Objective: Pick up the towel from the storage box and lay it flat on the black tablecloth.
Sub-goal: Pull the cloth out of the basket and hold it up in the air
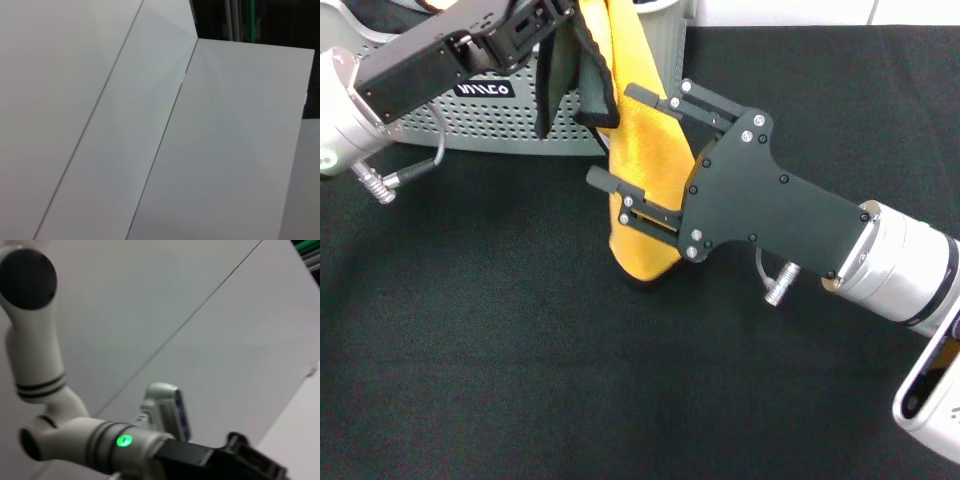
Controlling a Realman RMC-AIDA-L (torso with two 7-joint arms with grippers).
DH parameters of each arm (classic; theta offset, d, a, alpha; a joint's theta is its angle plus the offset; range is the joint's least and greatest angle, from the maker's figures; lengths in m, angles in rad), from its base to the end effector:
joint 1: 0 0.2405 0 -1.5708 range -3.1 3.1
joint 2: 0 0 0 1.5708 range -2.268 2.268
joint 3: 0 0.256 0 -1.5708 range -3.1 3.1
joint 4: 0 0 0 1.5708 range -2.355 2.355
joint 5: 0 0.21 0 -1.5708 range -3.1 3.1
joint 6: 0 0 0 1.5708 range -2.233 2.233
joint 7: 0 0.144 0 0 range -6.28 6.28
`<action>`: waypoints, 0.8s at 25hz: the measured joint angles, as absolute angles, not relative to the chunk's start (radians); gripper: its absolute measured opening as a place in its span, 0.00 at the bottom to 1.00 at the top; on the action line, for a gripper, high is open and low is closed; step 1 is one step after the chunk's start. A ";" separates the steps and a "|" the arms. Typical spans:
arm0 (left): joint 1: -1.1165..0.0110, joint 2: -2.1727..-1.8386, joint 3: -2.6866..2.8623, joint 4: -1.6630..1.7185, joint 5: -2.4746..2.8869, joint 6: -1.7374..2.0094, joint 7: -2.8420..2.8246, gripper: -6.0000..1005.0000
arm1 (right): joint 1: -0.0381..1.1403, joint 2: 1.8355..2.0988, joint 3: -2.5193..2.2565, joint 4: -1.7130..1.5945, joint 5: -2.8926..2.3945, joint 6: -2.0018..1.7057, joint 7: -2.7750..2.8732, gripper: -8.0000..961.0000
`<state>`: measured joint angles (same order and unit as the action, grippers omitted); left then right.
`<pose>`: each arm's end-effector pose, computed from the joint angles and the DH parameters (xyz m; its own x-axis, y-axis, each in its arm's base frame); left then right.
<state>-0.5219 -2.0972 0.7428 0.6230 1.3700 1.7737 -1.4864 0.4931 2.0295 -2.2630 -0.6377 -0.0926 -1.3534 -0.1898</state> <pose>-0.1962 0.3305 0.0473 0.3454 0.1973 0.9175 0.4104 -0.9110 0.0414 0.1323 0.2854 -0.0772 0.4443 0.7521 -0.4867 0.1779 -0.6065 -0.7749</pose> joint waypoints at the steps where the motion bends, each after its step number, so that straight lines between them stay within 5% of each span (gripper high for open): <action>1: -0.522 -2.096 0.748 0.622 1.370 1.775 -1.486 0.04 | 0.493 2.029 -2.283 -0.641 -0.053 -1.351 -0.223 0.62; 20: -0.525 -2.097 0.762 0.589 1.346 1.777 -1.482 0.04 | 0.521 2.029 -2.352 -0.655 0.083 -1.243 -0.330 0.59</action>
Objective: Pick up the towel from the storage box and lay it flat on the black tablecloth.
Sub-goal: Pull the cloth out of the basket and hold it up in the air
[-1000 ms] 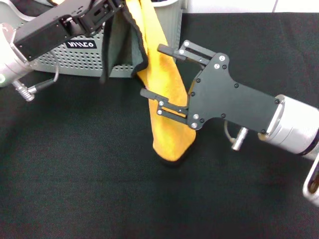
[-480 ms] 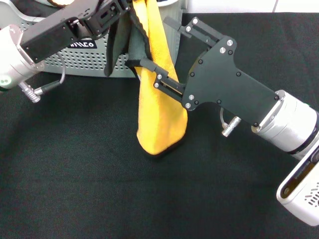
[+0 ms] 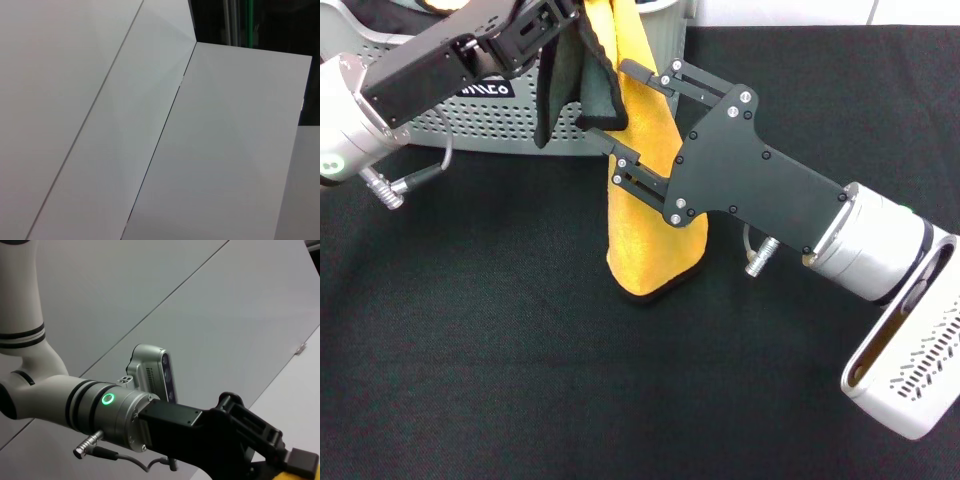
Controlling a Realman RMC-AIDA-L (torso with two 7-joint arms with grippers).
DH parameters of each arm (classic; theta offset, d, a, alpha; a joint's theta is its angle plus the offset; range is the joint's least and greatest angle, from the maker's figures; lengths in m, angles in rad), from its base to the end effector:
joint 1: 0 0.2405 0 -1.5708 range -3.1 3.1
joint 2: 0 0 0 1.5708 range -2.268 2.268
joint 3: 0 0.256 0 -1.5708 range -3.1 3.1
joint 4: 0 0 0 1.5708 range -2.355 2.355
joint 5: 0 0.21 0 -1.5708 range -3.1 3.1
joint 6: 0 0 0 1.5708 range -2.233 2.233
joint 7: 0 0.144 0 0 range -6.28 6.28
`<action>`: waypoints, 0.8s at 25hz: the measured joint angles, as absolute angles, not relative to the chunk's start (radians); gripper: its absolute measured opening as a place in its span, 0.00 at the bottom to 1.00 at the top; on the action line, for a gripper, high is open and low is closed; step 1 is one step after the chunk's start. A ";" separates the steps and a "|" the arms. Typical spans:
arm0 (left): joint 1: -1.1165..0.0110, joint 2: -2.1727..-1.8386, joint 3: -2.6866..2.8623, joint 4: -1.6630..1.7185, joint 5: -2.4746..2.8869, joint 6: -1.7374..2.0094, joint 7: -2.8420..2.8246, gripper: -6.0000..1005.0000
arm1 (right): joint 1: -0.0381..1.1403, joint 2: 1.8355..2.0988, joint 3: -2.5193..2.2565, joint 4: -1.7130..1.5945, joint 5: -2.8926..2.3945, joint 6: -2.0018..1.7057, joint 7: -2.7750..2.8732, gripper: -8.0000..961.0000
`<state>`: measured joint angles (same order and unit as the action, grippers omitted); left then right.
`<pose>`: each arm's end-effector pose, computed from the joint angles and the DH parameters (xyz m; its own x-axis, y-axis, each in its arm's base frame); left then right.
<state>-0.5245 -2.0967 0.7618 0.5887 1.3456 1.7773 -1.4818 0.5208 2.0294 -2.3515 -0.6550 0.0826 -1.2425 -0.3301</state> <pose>-0.1960 0.3290 0.0425 0.3206 0.2164 0.9222 0.4129 -0.9081 0.0695 0.1274 0.2984 -0.0856 0.5094 0.7658 -0.3926 0.1716 -0.5374 -0.8257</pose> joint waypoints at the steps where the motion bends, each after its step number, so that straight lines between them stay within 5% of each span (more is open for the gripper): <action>1: -0.524 -2.097 0.762 0.589 1.346 1.777 -1.482 0.04 | 0.524 2.029 -2.352 -0.655 0.083 -1.239 -0.329 0.58; 20: -0.522 -2.097 0.788 0.580 1.353 1.776 -1.479 0.04 | 0.520 2.029 -2.347 -0.653 0.123 -1.253 -0.335 0.27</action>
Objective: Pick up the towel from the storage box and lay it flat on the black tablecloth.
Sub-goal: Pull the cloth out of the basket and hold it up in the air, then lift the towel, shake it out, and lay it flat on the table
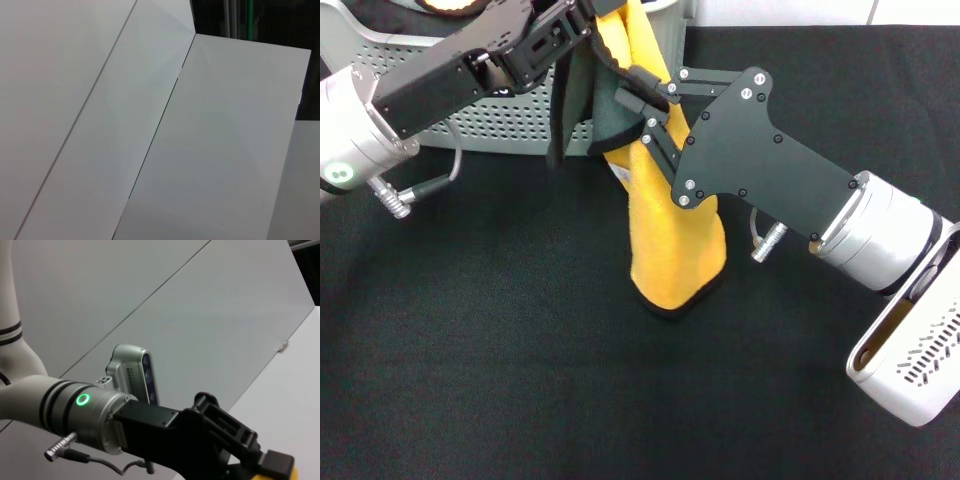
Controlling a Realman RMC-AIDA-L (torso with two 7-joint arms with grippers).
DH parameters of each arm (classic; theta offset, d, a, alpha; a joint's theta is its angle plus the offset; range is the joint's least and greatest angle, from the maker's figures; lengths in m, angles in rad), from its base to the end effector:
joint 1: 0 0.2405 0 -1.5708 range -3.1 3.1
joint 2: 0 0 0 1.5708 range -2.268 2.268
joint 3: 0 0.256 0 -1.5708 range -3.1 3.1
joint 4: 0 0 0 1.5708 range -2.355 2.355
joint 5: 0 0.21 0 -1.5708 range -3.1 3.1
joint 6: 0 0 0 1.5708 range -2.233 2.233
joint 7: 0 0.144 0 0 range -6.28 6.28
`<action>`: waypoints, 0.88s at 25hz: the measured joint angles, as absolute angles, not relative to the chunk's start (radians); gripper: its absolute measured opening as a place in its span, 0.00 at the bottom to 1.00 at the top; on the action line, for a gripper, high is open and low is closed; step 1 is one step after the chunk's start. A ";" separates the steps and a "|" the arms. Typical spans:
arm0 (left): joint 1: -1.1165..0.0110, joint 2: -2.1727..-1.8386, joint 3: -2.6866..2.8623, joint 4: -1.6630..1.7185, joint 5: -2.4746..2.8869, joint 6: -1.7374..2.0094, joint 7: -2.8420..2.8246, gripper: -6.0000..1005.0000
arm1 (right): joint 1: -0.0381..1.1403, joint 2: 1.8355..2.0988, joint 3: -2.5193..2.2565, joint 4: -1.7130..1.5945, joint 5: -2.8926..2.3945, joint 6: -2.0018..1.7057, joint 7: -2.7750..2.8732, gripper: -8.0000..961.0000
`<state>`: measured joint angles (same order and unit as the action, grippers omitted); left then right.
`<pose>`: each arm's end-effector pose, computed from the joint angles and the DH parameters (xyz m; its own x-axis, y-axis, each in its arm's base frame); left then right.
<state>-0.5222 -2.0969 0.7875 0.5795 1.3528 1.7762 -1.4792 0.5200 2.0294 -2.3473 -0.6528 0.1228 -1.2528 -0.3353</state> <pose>-0.1960 0.3266 0.0360 0.3346 0.2395 0.9114 0.4089 -0.9083 0.0886 0.1276 0.3026 -0.0804 0.5158 0.7600 -0.3953 0.1321 -0.5264 -0.8399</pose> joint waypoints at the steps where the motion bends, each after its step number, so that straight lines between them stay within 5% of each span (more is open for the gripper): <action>1: -0.521 -2.097 0.791 0.579 1.353 1.776 -1.477 0.04 | 0.520 2.029 -2.345 -0.651 0.124 -1.256 -0.336 0.26; 6: -0.515 -2.097 0.802 0.577 1.347 1.776 -1.459 0.04 | 0.506 2.029 -2.348 -0.646 0.172 -1.295 -0.336 0.09; 12: -0.514 -2.096 0.807 0.577 1.363 1.776 -1.433 0.04 | 0.494 2.029 -2.354 -0.622 0.170 -1.362 -0.332 0.02; 22: -0.485 -2.093 0.810 0.549 1.371 1.778 -1.305 0.15 | 0.460 2.029 -2.344 -0.630 0.176 -1.385 -0.317 0.02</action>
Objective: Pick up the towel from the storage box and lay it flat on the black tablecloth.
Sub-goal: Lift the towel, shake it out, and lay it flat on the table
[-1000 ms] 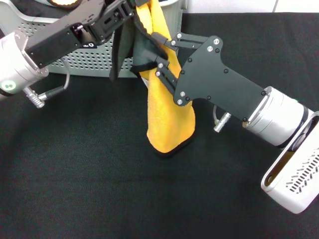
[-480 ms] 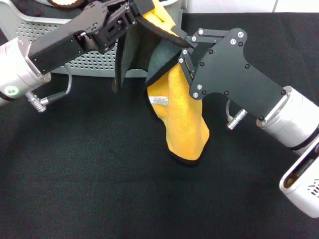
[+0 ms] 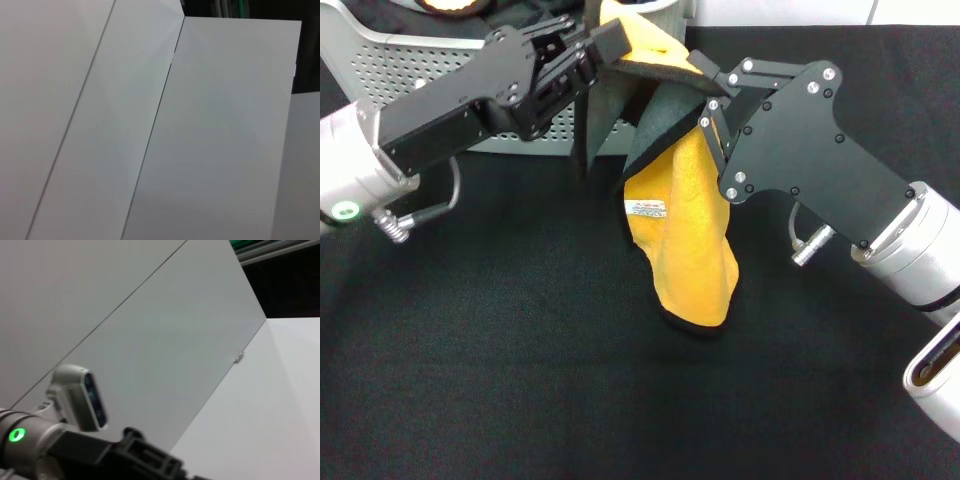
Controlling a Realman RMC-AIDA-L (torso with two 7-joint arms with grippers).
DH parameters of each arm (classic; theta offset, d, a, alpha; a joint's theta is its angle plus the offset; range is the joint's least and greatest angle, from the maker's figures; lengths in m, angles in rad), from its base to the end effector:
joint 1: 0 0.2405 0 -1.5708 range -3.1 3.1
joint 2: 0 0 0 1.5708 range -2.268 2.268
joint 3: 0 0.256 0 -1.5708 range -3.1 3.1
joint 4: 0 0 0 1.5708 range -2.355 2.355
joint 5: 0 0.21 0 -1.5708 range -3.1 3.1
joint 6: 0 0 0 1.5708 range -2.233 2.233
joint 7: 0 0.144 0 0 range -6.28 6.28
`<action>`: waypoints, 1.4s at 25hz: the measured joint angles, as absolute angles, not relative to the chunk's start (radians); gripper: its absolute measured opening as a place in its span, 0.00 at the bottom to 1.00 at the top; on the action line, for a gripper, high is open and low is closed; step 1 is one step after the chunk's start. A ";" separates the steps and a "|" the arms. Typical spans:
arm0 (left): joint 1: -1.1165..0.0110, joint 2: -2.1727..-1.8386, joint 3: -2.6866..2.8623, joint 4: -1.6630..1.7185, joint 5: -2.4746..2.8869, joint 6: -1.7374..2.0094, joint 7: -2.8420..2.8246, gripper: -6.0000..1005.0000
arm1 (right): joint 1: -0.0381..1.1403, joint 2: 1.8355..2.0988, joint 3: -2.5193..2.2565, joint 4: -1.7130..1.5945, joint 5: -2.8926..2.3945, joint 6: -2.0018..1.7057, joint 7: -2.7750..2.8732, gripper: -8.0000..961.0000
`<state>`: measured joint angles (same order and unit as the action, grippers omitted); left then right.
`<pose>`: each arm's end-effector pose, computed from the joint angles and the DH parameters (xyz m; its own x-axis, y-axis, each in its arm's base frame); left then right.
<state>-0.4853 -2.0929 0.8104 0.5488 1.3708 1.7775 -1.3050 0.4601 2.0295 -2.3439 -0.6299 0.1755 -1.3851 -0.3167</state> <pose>-0.2105 0.3153 0.0271 0.4079 0.1379 0.9026 0.3827 -0.9233 -0.0318 0.1428 0.2913 -0.0631 0.4885 0.7501 -0.4458 0.0119 -0.5166 -0.8561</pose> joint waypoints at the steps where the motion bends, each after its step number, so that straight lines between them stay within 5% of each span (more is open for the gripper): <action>1: -0.479 -2.091 0.811 0.548 1.377 1.778 -1.286 0.17 | 0.460 2.029 -2.342 -0.630 0.176 -1.385 -0.317 0.02; 13: -0.401 -2.065 0.803 0.542 1.456 1.830 -1.144 0.19 | 0.471 2.018 -2.235 -0.632 0.167 -1.384 -0.191 0.02; 35: -0.442 -2.100 0.816 0.265 1.490 1.627 -0.876 0.27 | 0.453 1.986 -1.685 -0.559 -0.272 -1.777 0.506 0.02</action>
